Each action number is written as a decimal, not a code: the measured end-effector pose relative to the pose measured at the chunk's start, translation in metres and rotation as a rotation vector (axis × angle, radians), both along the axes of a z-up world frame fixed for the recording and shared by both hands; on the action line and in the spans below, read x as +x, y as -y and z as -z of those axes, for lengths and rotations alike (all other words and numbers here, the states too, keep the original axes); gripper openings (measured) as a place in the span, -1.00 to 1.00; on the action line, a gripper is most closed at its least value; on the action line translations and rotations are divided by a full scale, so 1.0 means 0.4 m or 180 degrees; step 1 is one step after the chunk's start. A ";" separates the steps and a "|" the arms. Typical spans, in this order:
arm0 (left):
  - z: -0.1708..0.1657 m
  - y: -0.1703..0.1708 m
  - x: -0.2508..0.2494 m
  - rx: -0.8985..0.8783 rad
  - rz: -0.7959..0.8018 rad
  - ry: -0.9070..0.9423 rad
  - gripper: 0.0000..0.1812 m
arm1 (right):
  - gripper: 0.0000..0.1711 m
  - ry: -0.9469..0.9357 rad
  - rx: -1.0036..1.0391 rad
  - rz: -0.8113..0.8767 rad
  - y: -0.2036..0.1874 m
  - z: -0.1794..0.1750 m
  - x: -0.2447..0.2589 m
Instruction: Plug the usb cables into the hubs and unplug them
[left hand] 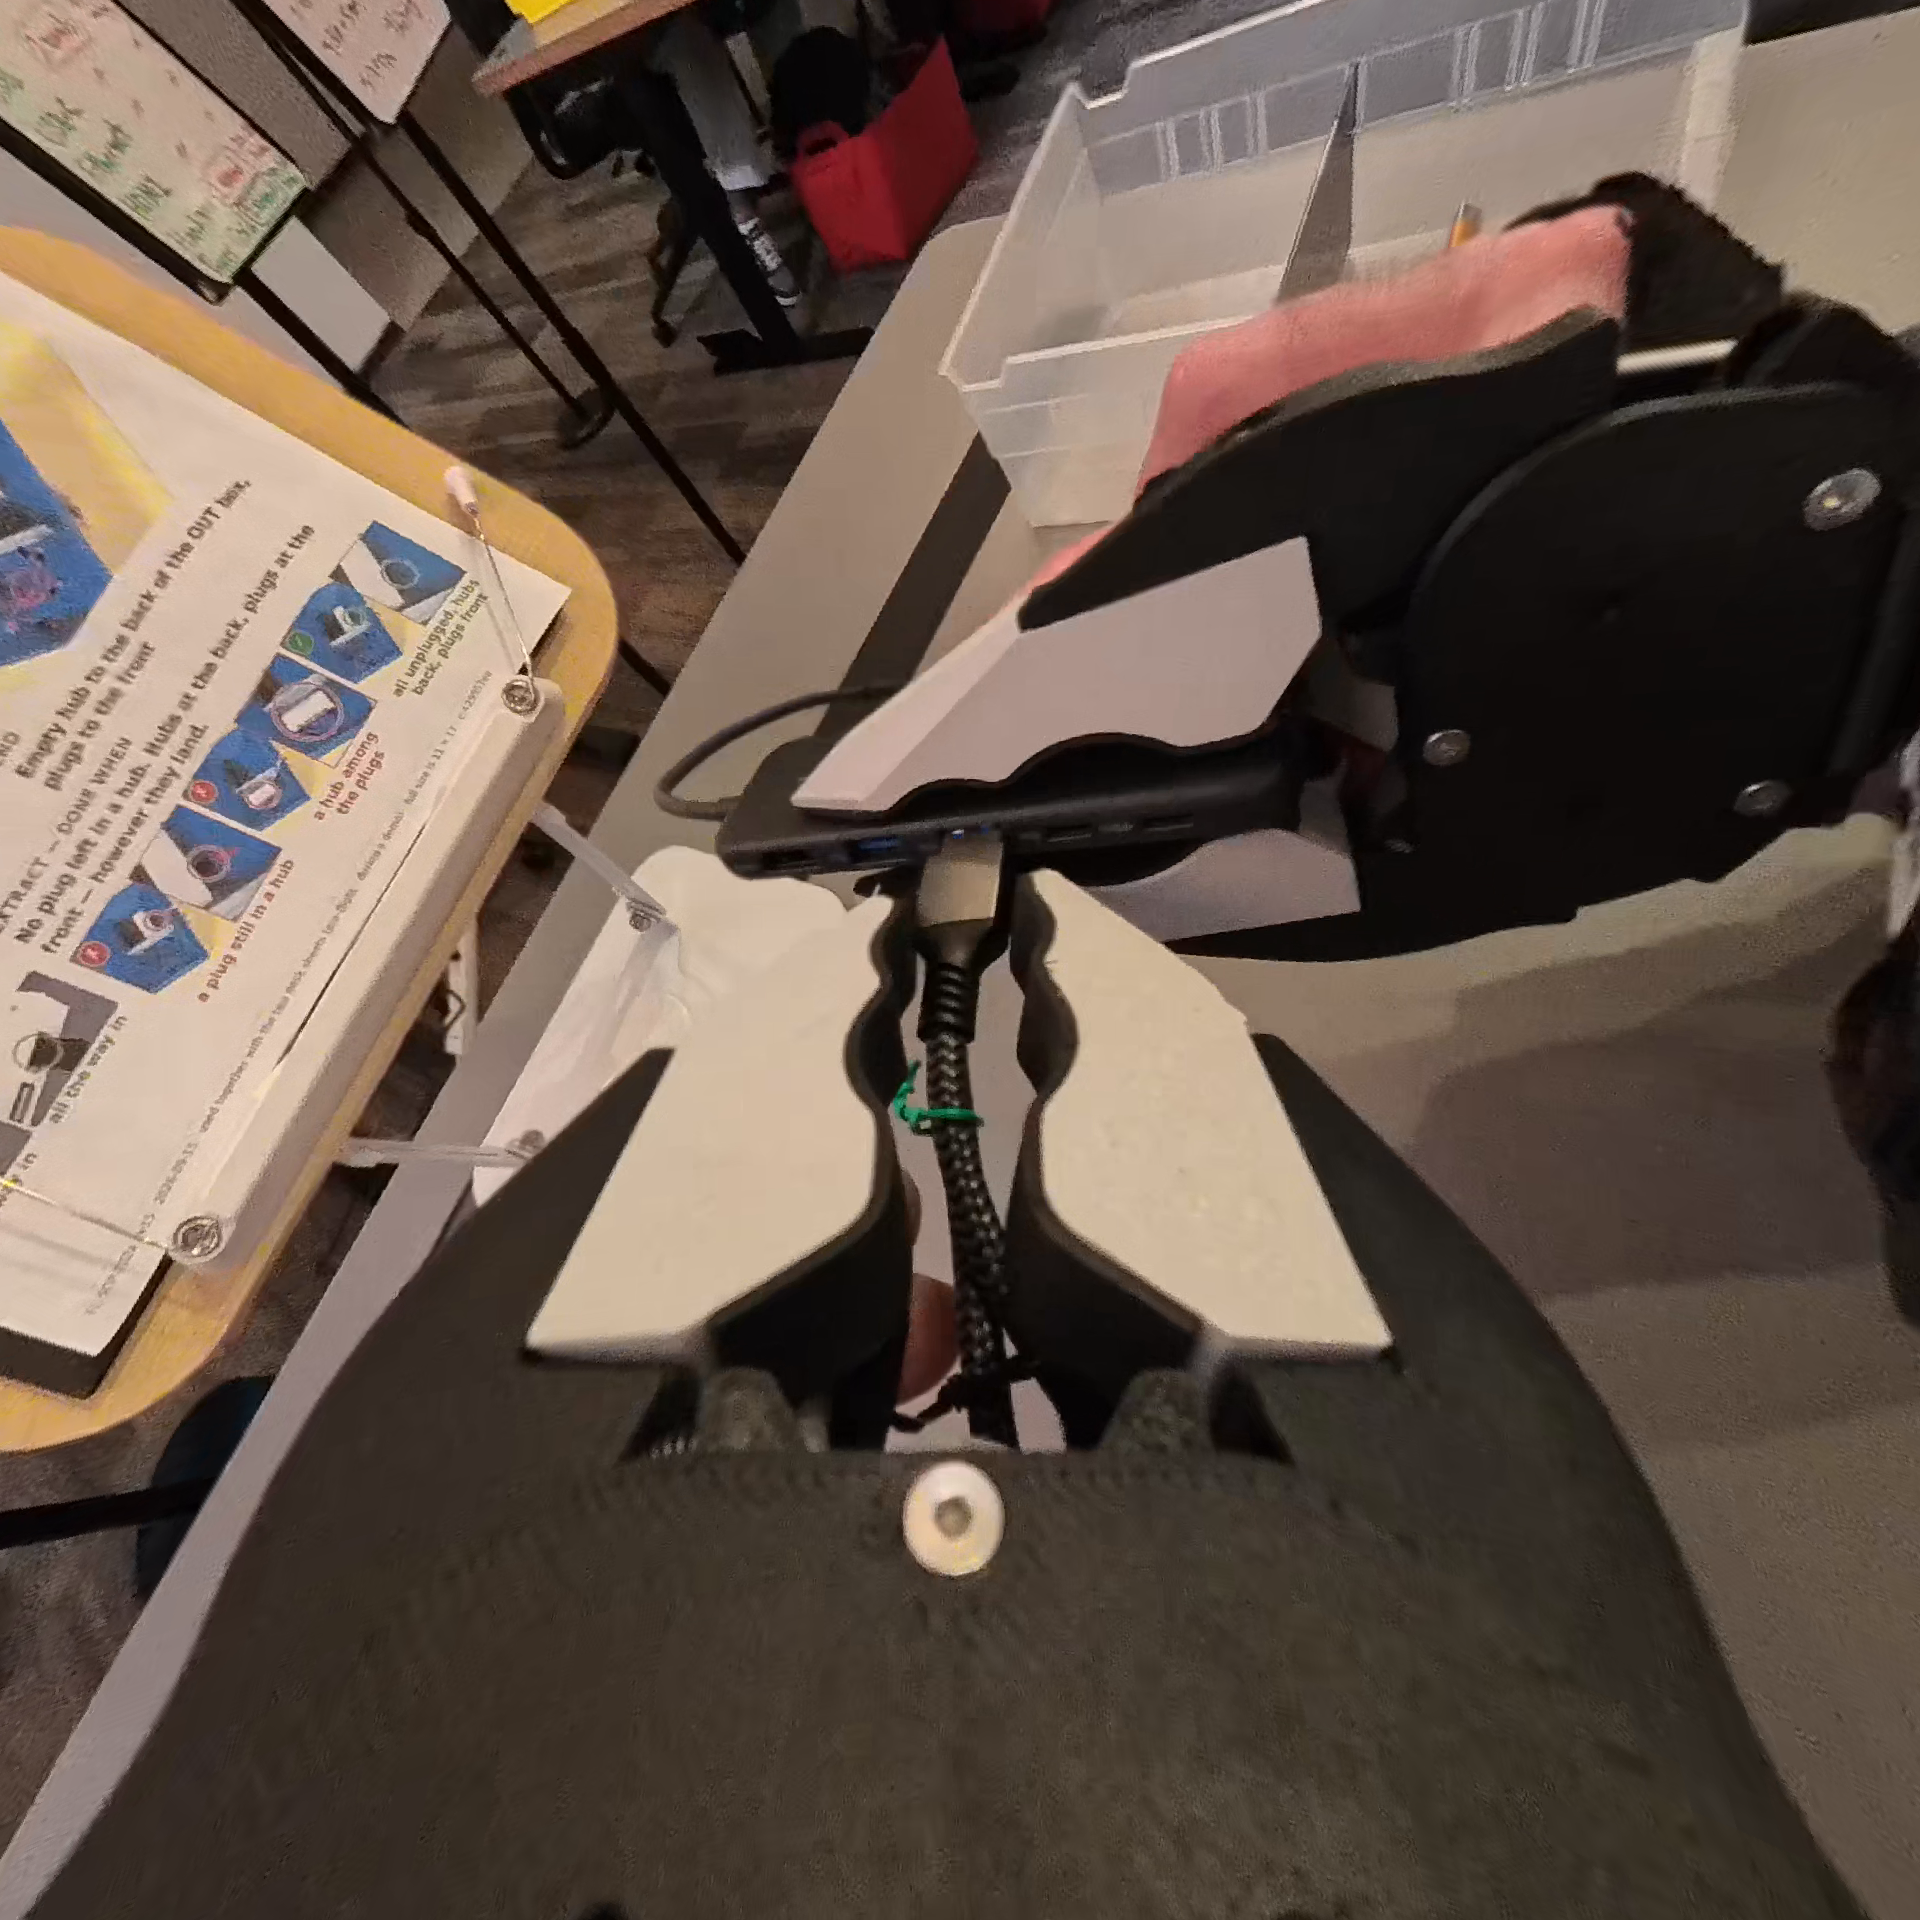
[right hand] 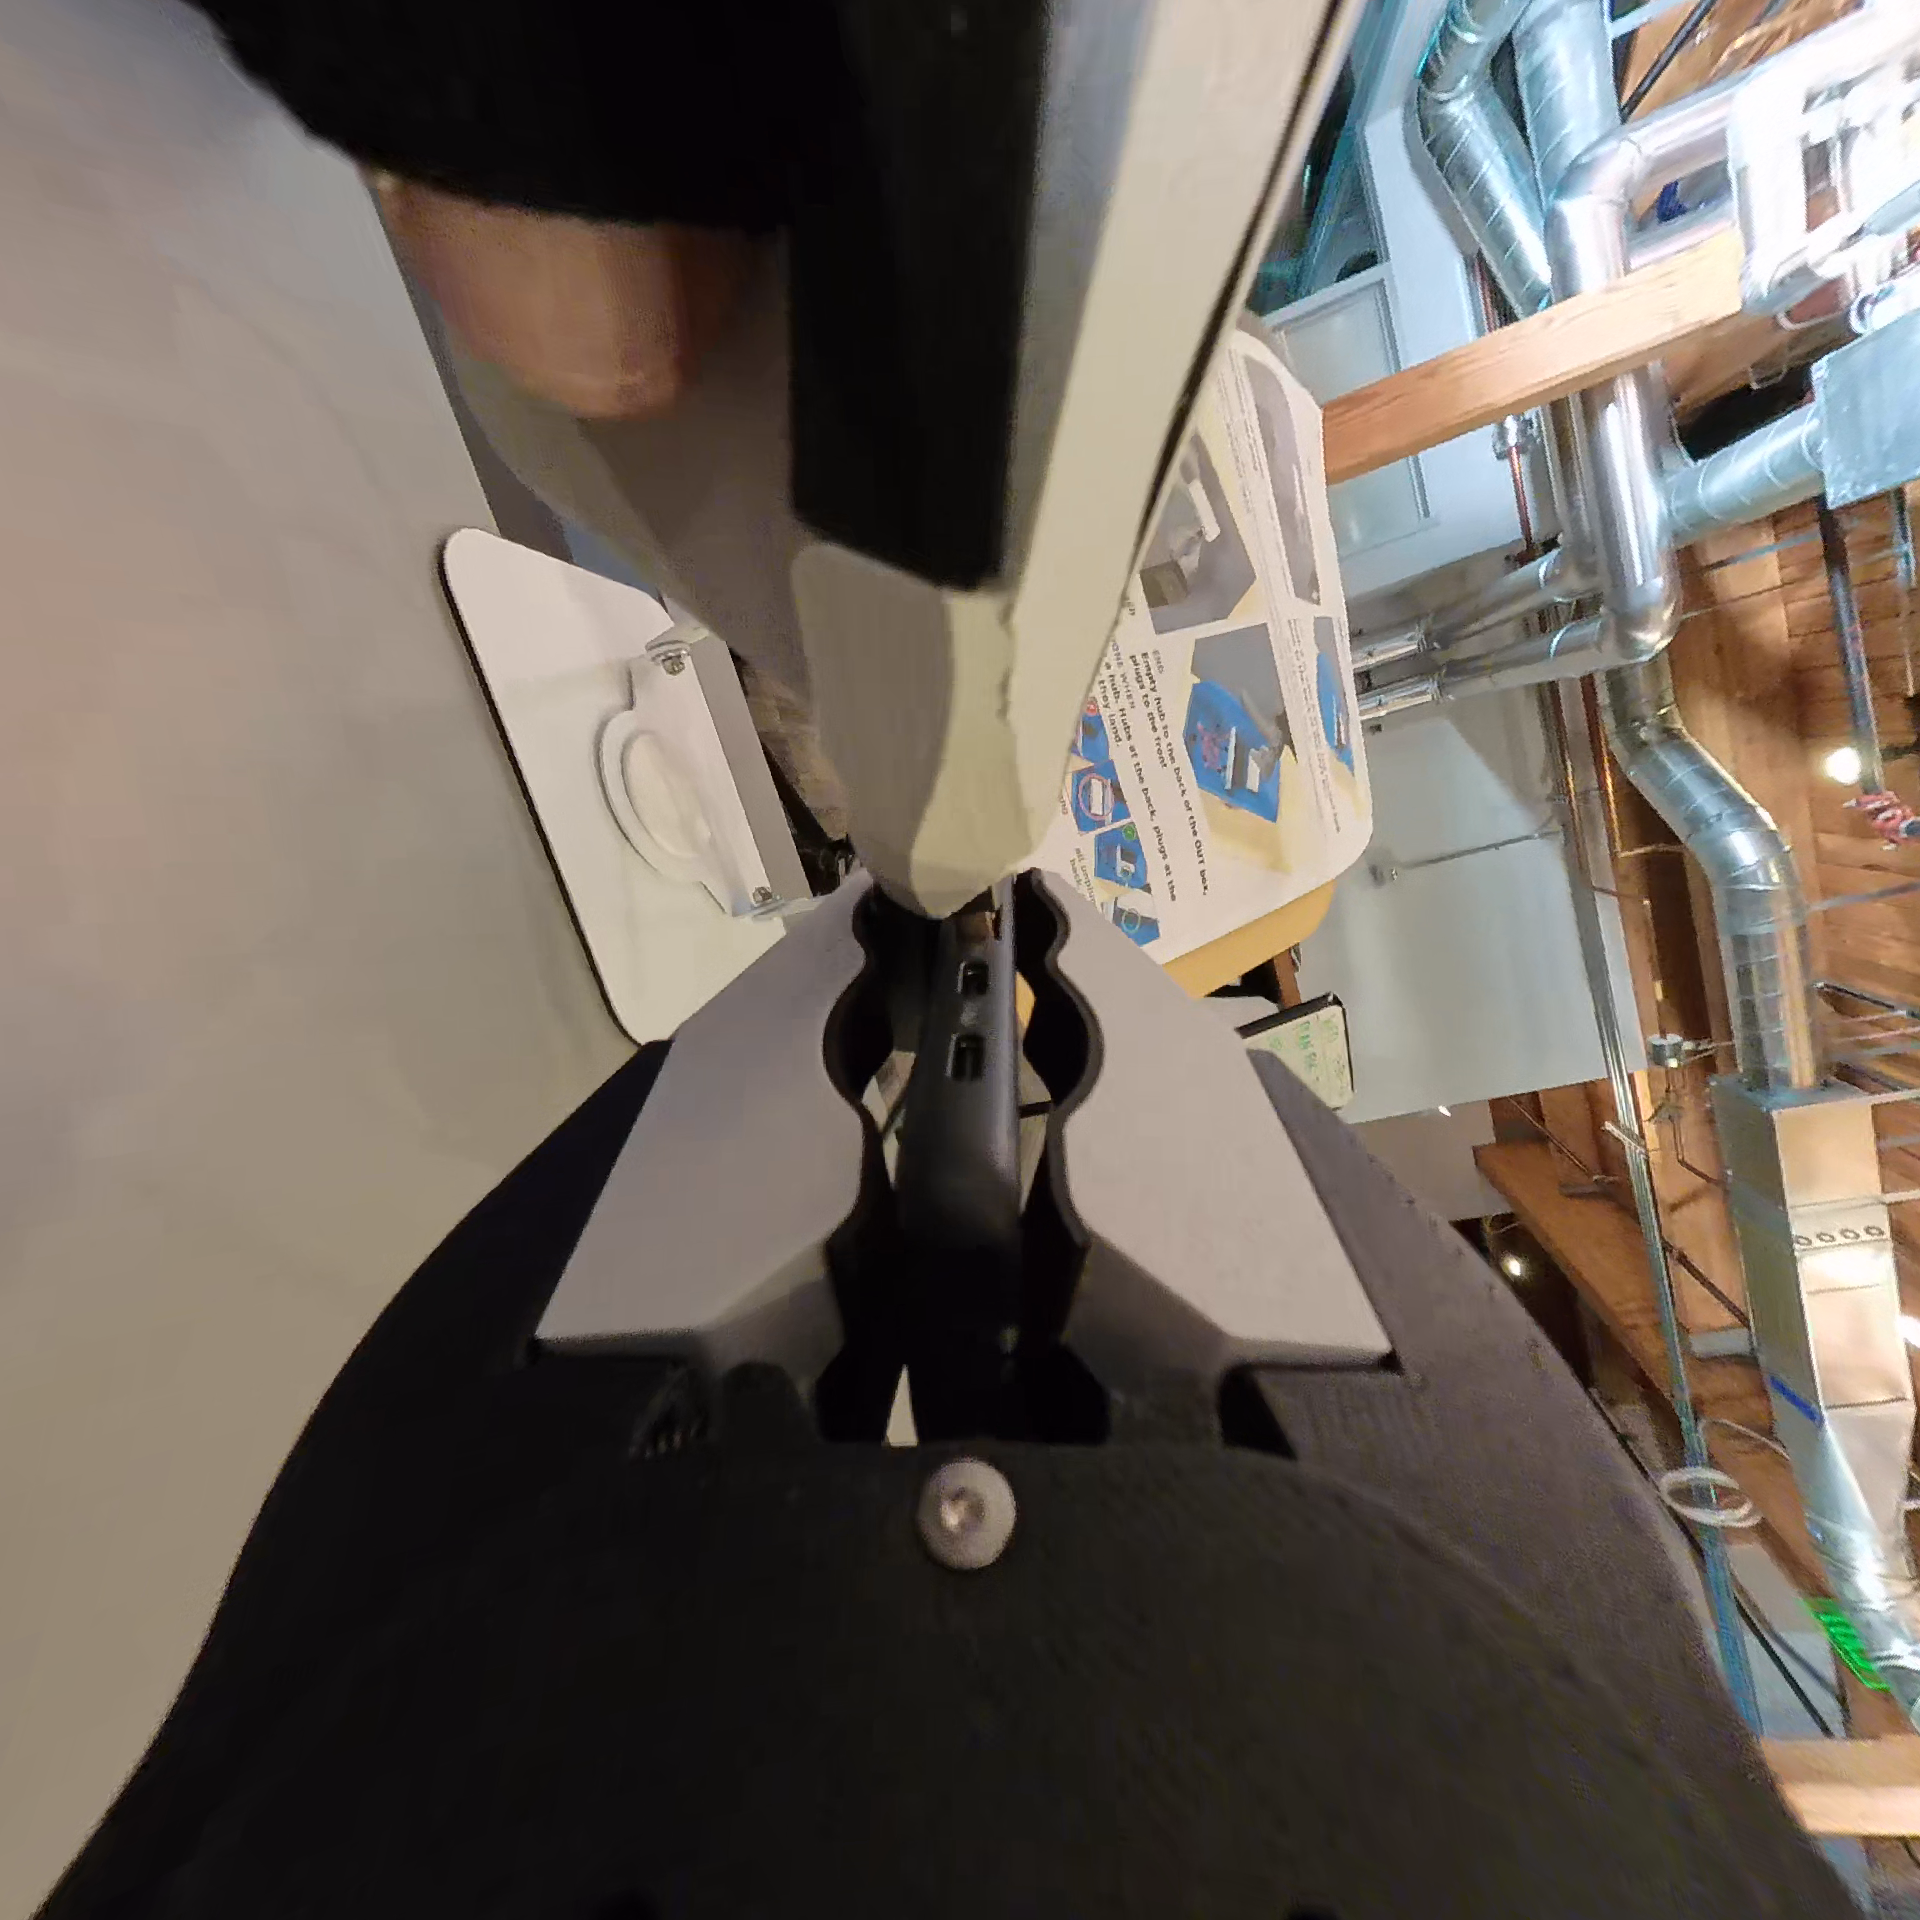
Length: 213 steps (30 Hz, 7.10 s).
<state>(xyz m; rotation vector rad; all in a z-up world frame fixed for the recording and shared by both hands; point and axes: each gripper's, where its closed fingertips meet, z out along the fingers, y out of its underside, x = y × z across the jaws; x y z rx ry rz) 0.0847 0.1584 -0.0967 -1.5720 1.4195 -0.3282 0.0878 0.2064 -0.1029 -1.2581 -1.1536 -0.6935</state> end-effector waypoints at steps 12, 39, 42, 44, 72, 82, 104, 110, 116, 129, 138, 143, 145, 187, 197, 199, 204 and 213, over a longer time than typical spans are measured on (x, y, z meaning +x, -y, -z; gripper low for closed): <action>-0.034 0.019 -0.071 -0.0149 0.0998 -0.0400 -0.81 | -0.77 -0.0011 0.0026 -0.0358 0.041 -0.025 -0.040; 0.042 -0.022 -0.085 0.0198 0.0774 -0.0086 -0.91 | -0.72 -0.0149 -0.0336 -0.0723 0.032 0.030 -0.038; 0.036 -0.039 -0.100 0.0208 0.0712 -0.0148 -0.91 | -0.76 -0.0197 -0.0473 -0.0874 0.043 0.039 -0.042; 0.026 -0.048 -0.108 0.0256 0.0679 -0.0180 -0.92 | -0.83 -0.0202 -0.0477 -0.0921 0.046 0.039 -0.039; 0.191 -0.106 0.004 0.0046 0.0319 0.0381 -0.92 | -0.86 -0.1723 -0.1392 -0.0224 0.003 -0.157 0.365; 0.221 -0.113 0.001 0.0098 0.0317 0.0342 -0.92 | -0.86 -0.1664 -0.0908 0.0810 -0.085 -0.265 0.759; 0.260 -0.108 0.004 -0.0019 0.0378 0.0300 -0.92 | -0.11 -0.1210 -0.3766 0.1865 -0.129 0.367 0.852; 0.257 -0.103 0.006 -0.0029 0.0409 0.0299 -0.92 | 0.33 -0.1279 -0.4306 0.1711 -0.049 0.289 0.848; 0.229 -0.084 0.016 -0.0095 0.0486 0.0454 -0.92 | 0.17 -0.0910 -0.3646 0.1632 -0.012 0.108 0.838; 0.126 0.049 0.058 -0.0783 0.0956 0.0951 -0.92 | -0.59 0.1467 -0.0486 -0.0315 0.106 0.093 0.078; 0.067 0.075 0.082 -0.0609 0.0971 0.1218 -0.50 | -0.87 0.1312 -0.0451 -0.0013 0.105 0.071 0.148; -0.067 0.053 0.031 -0.0239 0.0806 0.1736 -0.36 | -0.87 0.0849 -0.0549 0.0453 0.112 -0.041 0.374; -0.079 0.039 0.008 -0.0128 0.0743 0.1738 -0.59 | -0.87 0.0780 -0.0643 0.0578 0.130 -0.084 0.500; -0.154 -0.178 -0.641 0.1076 -0.0947 -0.0507 -0.65 | -0.49 0.0701 -0.1218 -0.0100 0.202 -0.171 0.315; 0.170 -0.404 -1.013 0.0915 -0.0573 -0.2776 -0.60 | -0.48 0.0909 -0.1584 -0.0744 0.169 0.008 0.019; 0.213 -0.433 -1.021 0.0845 -0.0257 -0.3061 -0.55 | -0.48 0.0927 -0.1647 -0.0771 0.161 0.033 0.000; 0.312 -0.470 -1.004 0.0335 0.0317 -0.3463 -0.39 | -0.52 0.0942 -0.1911 -0.0914 0.159 0.095 -0.019; 0.432 -0.490 -1.013 -0.0030 0.0640 -0.4013 -0.63 | -0.55 0.0802 -0.2080 -0.1006 0.129 0.148 -0.028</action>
